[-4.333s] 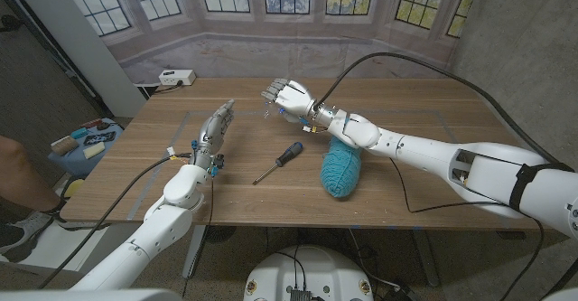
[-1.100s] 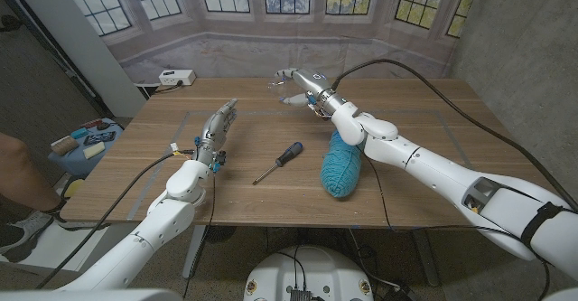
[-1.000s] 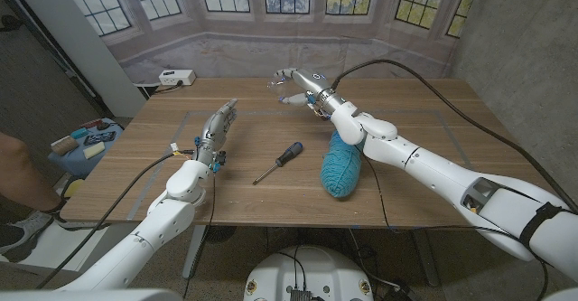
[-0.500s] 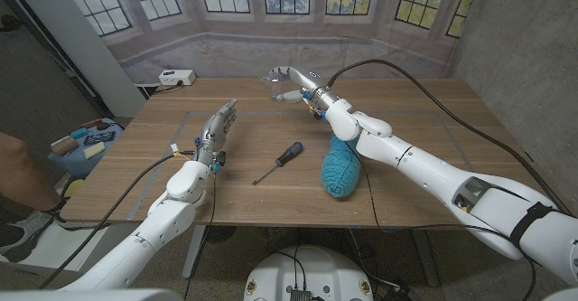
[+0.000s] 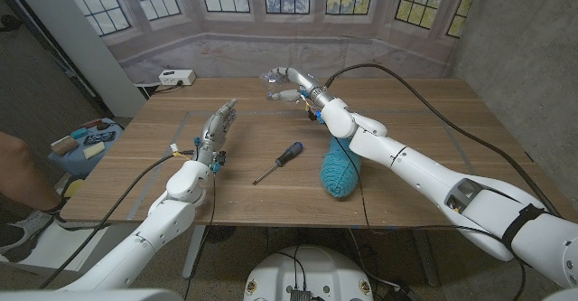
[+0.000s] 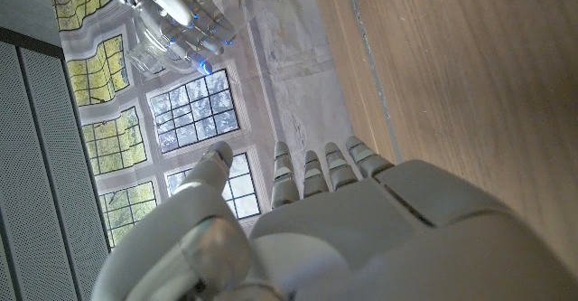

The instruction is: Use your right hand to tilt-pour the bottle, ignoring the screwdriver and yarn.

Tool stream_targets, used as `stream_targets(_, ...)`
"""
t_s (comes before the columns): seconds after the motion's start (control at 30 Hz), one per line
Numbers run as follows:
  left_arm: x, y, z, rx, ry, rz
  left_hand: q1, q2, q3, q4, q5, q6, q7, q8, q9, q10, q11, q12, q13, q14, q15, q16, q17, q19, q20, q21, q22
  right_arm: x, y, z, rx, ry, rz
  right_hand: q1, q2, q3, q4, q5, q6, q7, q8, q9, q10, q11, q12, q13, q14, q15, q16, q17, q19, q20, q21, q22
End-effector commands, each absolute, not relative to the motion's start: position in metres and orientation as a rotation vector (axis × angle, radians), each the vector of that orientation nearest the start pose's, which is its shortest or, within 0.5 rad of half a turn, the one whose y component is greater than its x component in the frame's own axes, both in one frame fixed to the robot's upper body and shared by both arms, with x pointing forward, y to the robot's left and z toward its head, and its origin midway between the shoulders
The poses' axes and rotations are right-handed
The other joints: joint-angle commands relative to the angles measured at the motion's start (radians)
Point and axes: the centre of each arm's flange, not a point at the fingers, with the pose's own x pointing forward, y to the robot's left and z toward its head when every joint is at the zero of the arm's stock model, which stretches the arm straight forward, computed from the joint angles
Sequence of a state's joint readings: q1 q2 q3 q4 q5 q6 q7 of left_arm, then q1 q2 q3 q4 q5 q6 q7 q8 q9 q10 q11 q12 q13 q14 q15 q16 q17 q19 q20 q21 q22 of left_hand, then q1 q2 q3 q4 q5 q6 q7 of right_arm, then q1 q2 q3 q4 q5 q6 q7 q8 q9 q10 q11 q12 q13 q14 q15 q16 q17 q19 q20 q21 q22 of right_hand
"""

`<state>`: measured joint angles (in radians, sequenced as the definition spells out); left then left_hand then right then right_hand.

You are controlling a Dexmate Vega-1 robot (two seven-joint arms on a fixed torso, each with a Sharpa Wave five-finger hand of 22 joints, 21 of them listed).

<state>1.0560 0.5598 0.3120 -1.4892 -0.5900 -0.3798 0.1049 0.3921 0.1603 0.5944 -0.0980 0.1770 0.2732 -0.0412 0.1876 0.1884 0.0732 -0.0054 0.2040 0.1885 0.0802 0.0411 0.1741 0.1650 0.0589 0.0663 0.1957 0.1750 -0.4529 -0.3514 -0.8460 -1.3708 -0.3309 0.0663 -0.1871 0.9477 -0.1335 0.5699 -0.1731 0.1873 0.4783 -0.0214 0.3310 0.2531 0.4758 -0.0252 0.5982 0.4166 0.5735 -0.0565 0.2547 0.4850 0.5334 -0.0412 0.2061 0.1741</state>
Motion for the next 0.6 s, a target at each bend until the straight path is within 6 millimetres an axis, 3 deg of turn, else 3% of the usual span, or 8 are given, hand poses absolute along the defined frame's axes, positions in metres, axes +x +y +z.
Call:
stream_targets(0.03,0.597,0.299,-0.068,-0.037,-0.654,-0.116,-0.001,0.01,0.006,0.0,0.003,0.003,0.001,0.003,0.005,0.006,0.003,0.001,0.001,-0.003,-0.002,0.003,0.002,0.0,0.006,0.0,0.001,0.626,-0.015,0.068,-0.888,-0.87,0.296,0.018,0.03,0.01,0.012,0.003,0.009,0.005,0.002,0.005,0.008,0.003,0.003,0.002,0.008,-0.084,0.0,0.004,0.007,-0.003,0.002,0.006)
stream_targets(0.6,0.586,0.304,-0.071,-0.031,-0.644,-0.102,-0.002,0.01,0.006,0.001,0.003,0.002,0.0,0.003,0.005,0.007,0.006,0.001,0.001,-0.001,-0.001,0.004,0.002,0.001,0.009,0.0,0.001,0.632,-0.002,0.055,-0.789,-0.81,0.329,0.027,0.033,0.003,0.009,0.002,0.012,0.007,0.001,0.006,0.011,0.001,0.003,0.002,0.009,-0.081,0.0,0.009,0.008,-0.003,0.002,0.006)
